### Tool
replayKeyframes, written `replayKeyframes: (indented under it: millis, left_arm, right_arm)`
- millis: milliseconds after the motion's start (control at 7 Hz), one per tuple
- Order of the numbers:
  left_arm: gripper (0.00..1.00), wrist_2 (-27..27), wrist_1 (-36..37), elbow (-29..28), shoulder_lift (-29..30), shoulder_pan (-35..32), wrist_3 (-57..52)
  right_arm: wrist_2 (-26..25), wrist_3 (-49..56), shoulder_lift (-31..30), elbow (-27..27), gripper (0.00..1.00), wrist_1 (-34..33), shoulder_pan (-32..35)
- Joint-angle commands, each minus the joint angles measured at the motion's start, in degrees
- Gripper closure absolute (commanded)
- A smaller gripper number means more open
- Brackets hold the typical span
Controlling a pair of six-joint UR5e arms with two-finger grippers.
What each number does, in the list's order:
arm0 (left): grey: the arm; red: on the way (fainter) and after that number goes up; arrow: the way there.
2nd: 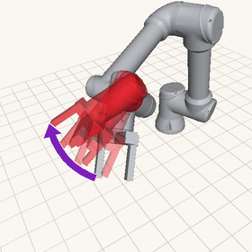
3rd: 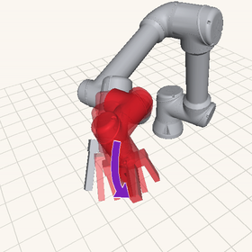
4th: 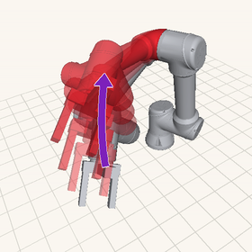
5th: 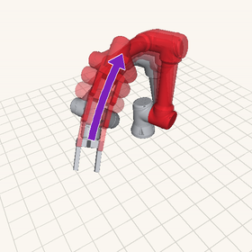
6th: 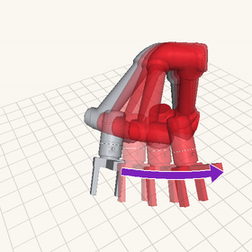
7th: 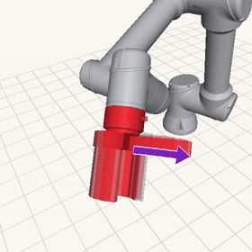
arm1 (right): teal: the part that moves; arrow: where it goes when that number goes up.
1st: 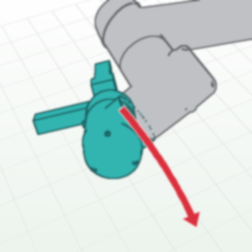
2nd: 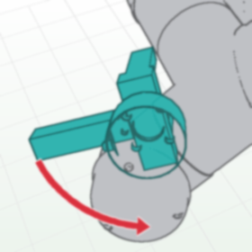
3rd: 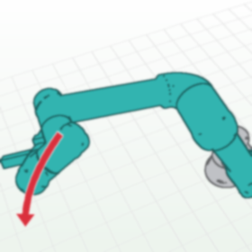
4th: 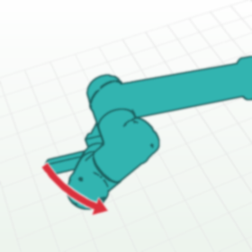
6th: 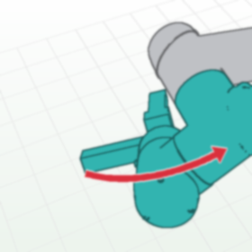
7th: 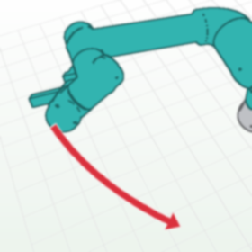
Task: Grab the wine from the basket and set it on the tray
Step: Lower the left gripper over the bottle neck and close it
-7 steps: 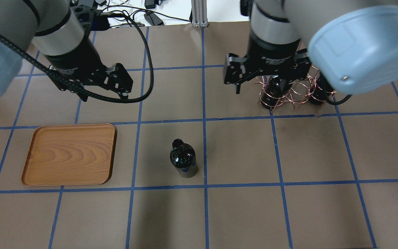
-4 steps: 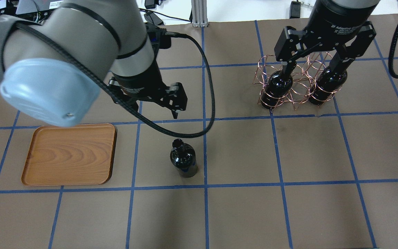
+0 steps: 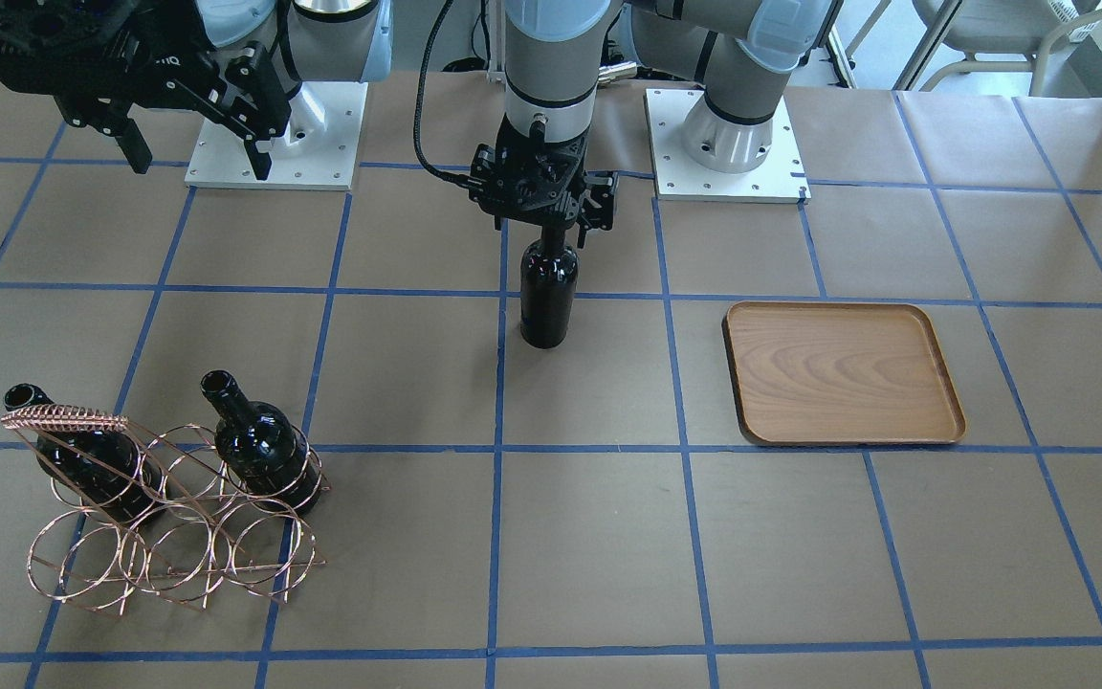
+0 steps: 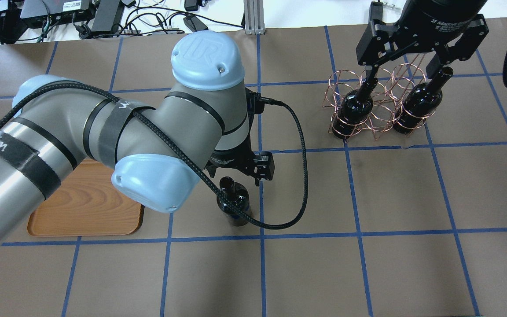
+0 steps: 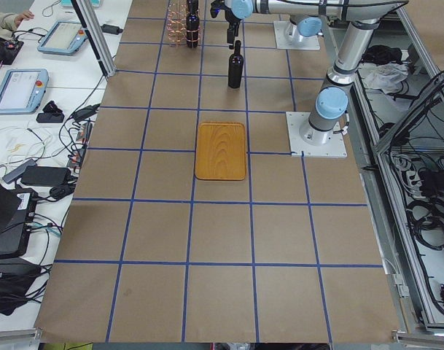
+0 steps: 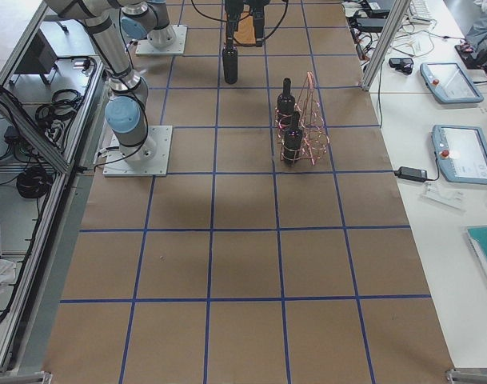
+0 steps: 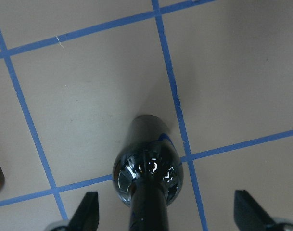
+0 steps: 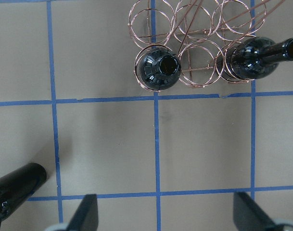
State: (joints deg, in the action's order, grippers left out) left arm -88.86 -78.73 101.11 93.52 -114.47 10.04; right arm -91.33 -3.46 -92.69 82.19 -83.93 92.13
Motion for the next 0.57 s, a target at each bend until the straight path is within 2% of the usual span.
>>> replayKeyframes:
  millis: [0,143,286,429]
  left_arm:
    - [0.06,-0.1,-0.2,0.5,-0.4,0.3,-3.4]
    - [0.17,-0.3,-1.5,0.5,-0.4,0.4,-3.4]
    - [0.36,-0.3,-4.1,0.5,-1.2,0.7,-3.4]
    - [0.39,-0.4,-4.9,0.5,-1.4,0.8,-3.4]
  right_arm:
    - [-0.3,-0.1,0.0,0.1,0.0,0.3,0.0]
    - [-0.6,0.1,0.0,0.2,0.0,0.6,0.0]
    - [-0.6,0.2,0.0,0.2,0.0,0.4,0.0]
    - [-2.3,0.3,0.0,0.3,0.0,1.0,0.1]
